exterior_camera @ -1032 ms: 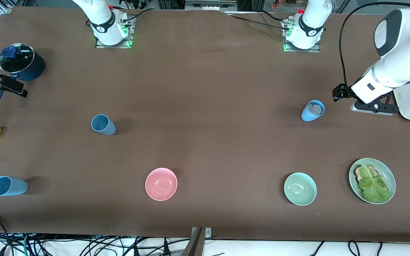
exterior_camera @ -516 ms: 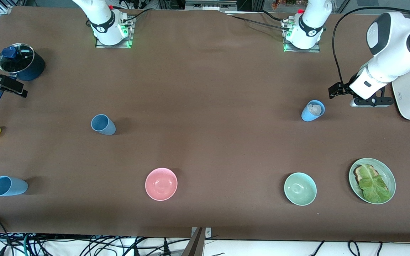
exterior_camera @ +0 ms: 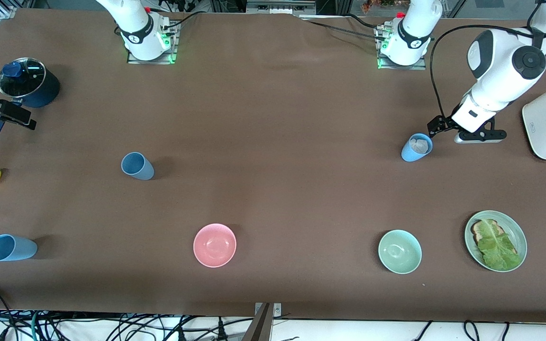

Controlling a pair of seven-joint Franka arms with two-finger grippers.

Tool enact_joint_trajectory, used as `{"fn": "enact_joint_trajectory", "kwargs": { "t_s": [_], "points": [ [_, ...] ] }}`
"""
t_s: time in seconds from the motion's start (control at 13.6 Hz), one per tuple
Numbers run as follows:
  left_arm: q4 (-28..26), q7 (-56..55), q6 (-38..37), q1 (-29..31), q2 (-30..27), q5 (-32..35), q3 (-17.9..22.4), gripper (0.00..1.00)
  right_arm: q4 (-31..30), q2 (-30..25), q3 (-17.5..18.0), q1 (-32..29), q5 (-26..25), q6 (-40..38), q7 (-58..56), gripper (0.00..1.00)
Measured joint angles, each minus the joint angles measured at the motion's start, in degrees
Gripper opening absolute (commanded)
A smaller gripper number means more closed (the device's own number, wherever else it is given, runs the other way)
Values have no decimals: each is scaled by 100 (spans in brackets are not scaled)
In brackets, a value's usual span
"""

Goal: Stack blue cups with both arms
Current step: 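Move the left gripper over the blue cup holding white tissue, then lower the left gripper and close it on the tissue cup's rim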

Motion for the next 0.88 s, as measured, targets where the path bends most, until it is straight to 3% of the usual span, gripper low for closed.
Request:
{"fn": "enact_joint_trajectory", "kwargs": {
  "t_s": [0.88],
  "points": [
    [-434, -4, 1640, -37, 746, 0, -16, 100, 0, 0, -4, -1, 0, -1, -2, 100]
  ]
}}
